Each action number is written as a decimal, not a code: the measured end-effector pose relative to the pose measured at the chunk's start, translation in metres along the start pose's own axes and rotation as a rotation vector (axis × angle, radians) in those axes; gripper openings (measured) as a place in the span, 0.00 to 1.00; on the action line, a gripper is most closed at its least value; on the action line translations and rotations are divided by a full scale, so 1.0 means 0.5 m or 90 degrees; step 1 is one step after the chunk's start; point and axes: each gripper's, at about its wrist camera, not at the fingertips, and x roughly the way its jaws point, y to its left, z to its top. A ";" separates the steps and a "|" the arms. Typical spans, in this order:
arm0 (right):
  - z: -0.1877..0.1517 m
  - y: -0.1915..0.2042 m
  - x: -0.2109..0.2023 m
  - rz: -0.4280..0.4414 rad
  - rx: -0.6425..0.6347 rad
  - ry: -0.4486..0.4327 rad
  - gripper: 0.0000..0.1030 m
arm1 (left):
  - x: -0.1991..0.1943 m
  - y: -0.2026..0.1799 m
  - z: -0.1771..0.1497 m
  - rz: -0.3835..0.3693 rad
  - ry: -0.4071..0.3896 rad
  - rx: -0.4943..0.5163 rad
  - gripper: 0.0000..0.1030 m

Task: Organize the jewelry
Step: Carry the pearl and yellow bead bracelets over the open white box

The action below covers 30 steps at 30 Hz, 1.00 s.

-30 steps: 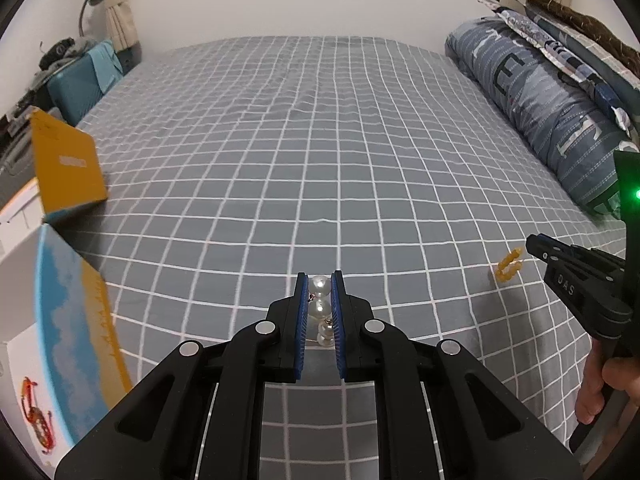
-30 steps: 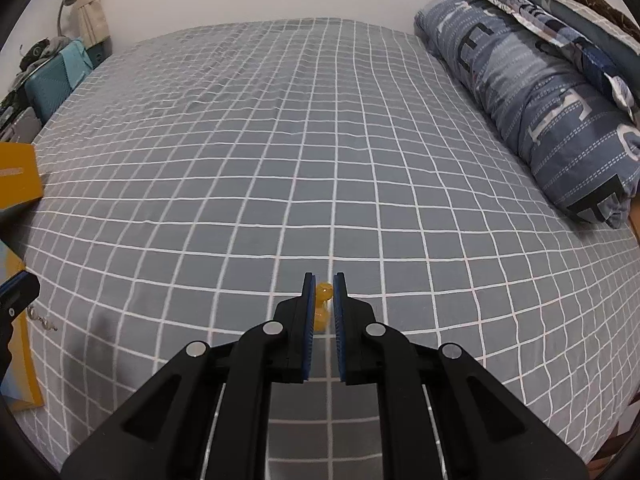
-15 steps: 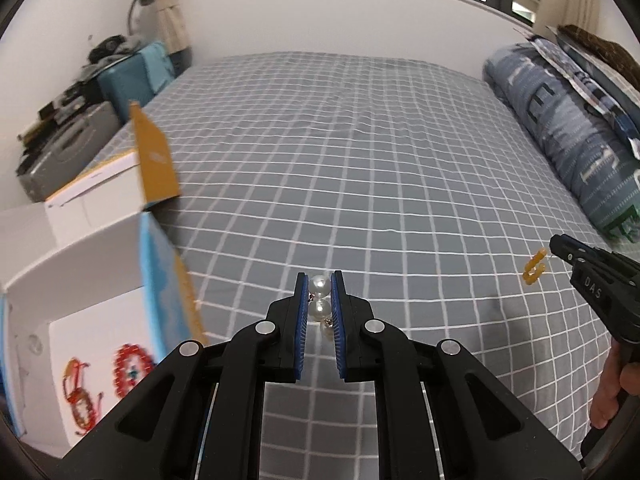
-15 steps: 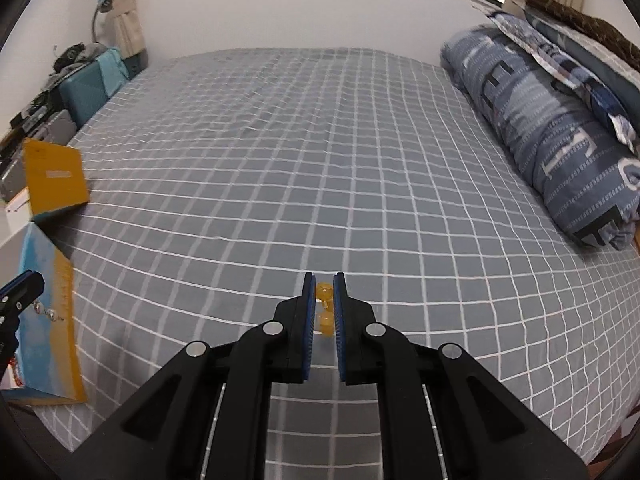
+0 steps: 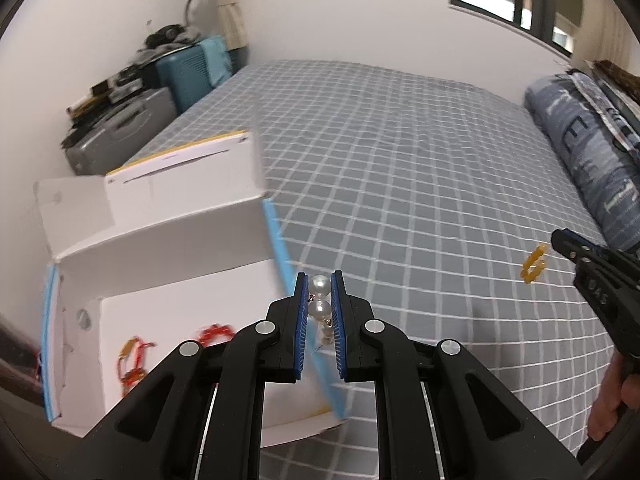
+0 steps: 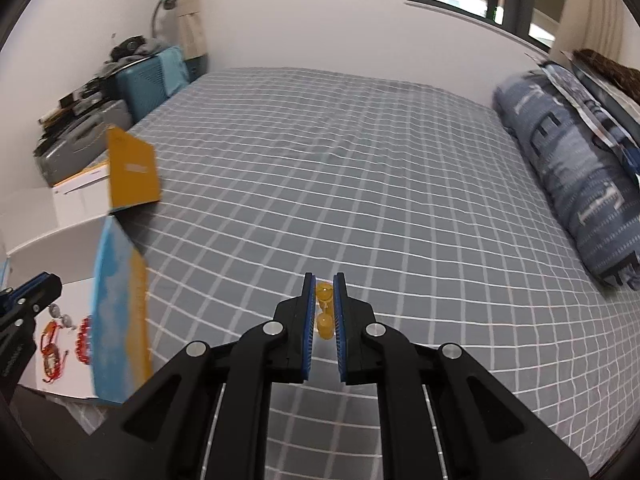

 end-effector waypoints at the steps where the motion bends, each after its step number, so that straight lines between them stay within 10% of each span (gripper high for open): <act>1: 0.001 0.015 -0.004 0.006 -0.005 -0.001 0.08 | -0.002 0.010 0.000 0.003 0.000 -0.004 0.11; 30: -0.011 0.483 -0.051 0.178 -0.149 -0.027 0.08 | -0.044 0.399 -0.077 0.108 0.016 -0.156 0.11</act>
